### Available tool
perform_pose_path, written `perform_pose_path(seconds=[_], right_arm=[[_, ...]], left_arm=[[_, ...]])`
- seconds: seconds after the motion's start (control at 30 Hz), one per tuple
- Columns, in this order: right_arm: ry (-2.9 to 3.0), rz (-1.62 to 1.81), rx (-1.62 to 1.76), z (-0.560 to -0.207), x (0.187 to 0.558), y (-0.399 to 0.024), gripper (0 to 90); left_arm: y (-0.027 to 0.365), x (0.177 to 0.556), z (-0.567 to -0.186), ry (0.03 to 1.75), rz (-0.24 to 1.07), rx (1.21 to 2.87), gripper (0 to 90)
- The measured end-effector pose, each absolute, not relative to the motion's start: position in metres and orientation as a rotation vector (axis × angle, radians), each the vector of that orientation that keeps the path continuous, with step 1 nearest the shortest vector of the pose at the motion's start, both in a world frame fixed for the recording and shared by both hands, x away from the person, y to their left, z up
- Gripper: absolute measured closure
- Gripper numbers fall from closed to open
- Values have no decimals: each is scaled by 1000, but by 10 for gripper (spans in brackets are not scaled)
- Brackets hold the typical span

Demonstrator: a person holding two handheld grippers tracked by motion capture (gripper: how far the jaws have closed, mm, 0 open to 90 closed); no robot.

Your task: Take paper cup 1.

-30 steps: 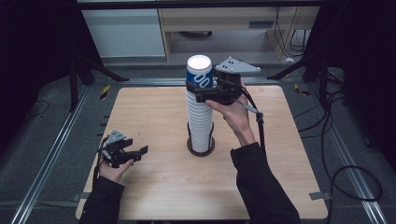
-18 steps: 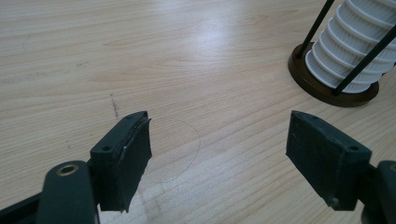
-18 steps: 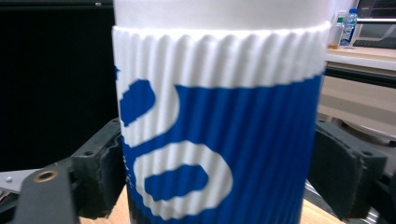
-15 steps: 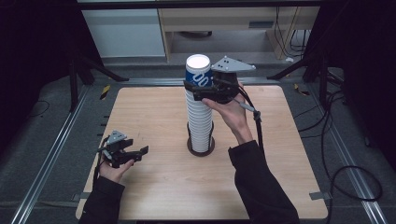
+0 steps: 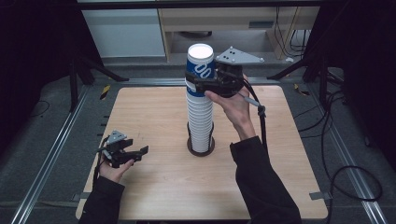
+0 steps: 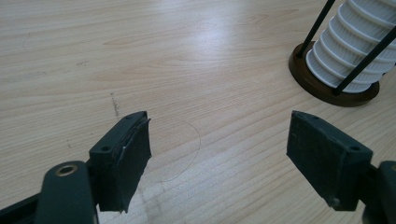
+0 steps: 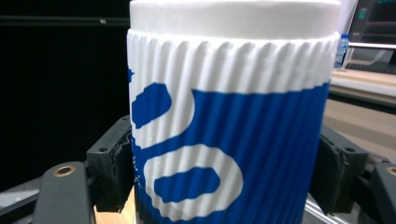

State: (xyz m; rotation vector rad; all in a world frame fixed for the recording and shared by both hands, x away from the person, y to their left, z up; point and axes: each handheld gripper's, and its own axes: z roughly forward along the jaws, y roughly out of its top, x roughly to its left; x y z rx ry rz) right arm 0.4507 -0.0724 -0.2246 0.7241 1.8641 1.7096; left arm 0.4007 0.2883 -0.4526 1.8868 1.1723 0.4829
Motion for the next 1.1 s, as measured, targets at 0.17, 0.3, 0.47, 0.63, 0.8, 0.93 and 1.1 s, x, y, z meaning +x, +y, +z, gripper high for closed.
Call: perform_pose_path(seconds=[0.17, 0.3, 0.47, 0.63, 0.8, 0.93, 1.1], right_arm=[[1840, 1726, 708, -212, 451, -75, 225], [1813, 1740, 710, -203, 450, -76, 225], [1781, 1750, 689, -190, 446, -78, 225], [1756, 1770, 681, -184, 441, -82, 225], [1735, 1754, 681, -180, 434, -96, 225], [1732, 1729, 683, -181, 428, -107, 225], [1716, 1706, 698, -186, 419, -126, 224]], left_arm=[[289, 401, -453, 1174, 483, 1885, 211], [289, 401, -452, 1171, 482, 1884, 211], [289, 400, -452, 1170, 481, 1884, 211], [289, 400, -452, 1168, 483, 1883, 211], [289, 400, -451, 1168, 485, 1877, 211], [289, 400, -451, 1168, 486, 1878, 211], [289, 399, -451, 1166, 491, 1878, 212]])
